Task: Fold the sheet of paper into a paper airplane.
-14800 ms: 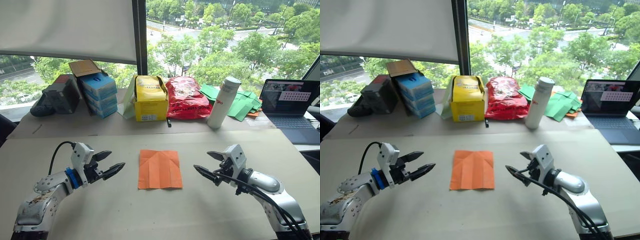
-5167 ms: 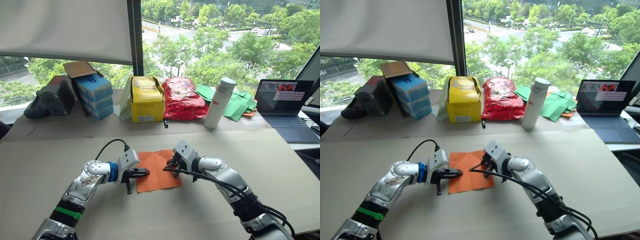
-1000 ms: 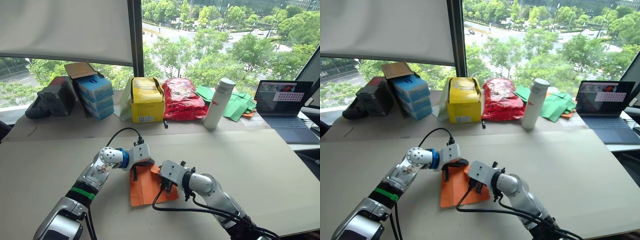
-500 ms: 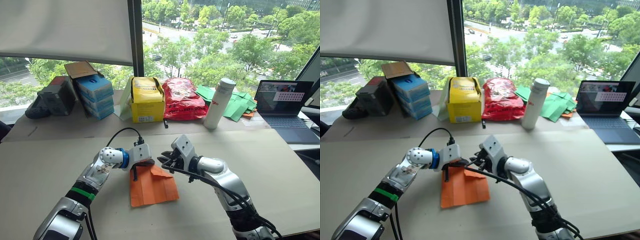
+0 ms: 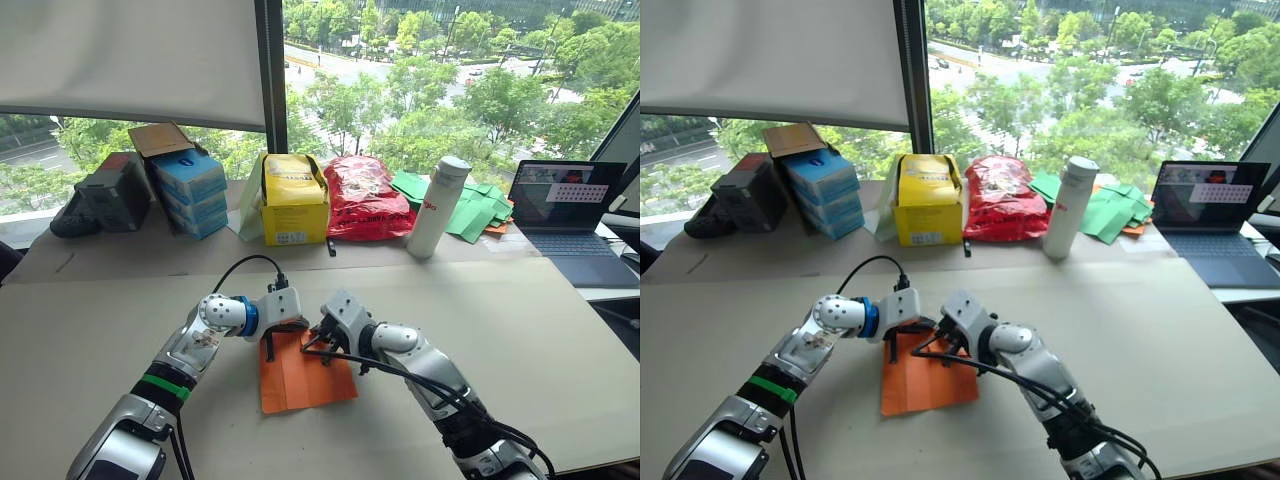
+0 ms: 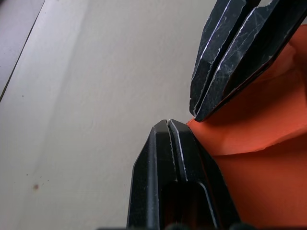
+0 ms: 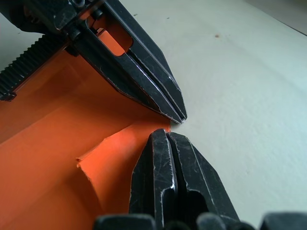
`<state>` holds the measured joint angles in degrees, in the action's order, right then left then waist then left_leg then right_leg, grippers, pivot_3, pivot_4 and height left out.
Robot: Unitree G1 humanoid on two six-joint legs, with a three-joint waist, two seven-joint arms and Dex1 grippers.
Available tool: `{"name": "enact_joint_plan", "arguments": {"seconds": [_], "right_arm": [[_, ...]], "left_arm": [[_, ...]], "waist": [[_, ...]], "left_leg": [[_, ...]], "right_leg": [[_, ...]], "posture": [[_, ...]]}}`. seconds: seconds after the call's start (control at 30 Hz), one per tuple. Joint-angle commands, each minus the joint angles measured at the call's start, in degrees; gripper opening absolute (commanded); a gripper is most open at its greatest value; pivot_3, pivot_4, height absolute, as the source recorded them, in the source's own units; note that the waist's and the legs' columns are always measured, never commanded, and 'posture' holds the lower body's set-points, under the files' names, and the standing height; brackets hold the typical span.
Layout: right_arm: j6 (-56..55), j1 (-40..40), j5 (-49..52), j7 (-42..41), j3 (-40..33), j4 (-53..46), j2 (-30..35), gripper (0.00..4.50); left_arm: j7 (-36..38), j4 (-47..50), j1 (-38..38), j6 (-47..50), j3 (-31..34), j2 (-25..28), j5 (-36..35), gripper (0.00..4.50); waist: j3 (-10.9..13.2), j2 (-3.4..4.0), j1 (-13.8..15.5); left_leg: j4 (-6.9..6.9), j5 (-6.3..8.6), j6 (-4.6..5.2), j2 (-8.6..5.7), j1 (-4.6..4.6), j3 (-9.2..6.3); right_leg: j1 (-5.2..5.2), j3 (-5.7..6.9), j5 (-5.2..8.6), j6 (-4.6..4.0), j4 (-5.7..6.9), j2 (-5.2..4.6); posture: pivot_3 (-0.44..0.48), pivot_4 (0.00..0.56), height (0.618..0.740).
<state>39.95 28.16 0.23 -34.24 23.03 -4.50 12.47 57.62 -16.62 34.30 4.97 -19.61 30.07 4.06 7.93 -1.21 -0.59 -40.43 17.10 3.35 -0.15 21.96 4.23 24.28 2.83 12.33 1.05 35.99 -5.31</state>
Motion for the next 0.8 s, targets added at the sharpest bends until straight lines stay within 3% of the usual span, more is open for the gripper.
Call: {"name": "enact_joint_plan", "arguments": {"seconds": [0.03,0.33,0.8], "right_arm": [[0.1,1.2,-0.8,0.2,1.4,0.4,-0.4,0.03],[5.6,1.7,-1.7,3.0,0.7,5.9,-1.8,0.03],[11.3,-0.6,-1.1,0.2,2.8,2.7,1.5,0.03]], "left_arm": [[0.5,-1.4,-1.2,0.5,-1.1,0.4,1.6,0.00],[0.6,-0.8,-1.6,0.7,-0.7,0.7,1.6,0.00],[0.6,-0.6,-1.9,0.7,-0.6,0.7,1.7,0.00]], "waist": [[0.0,0.00,0.0],[0.0,0.01,-0.1],[-0.2,0.03,-0.1]], "left_leg": [[0.00,0.00,0.00,0.00,0.00,0.00],[0.00,0.00,0.00,0.02,-0.13,0.00],[0.01,0.15,0.26,0.01,-0.22,0.00]], "right_leg": [[0.00,0.00,0.00,0.00,0.00,0.00],[-0.06,-0.02,0.00,-0.01,0.01,0.00],[-0.11,-0.06,0.00,-0.01,0.00,-0.04]], "posture": [[0.000,0.150,0.740],[0.000,0.150,0.740],[0.000,0.150,0.740]]}}
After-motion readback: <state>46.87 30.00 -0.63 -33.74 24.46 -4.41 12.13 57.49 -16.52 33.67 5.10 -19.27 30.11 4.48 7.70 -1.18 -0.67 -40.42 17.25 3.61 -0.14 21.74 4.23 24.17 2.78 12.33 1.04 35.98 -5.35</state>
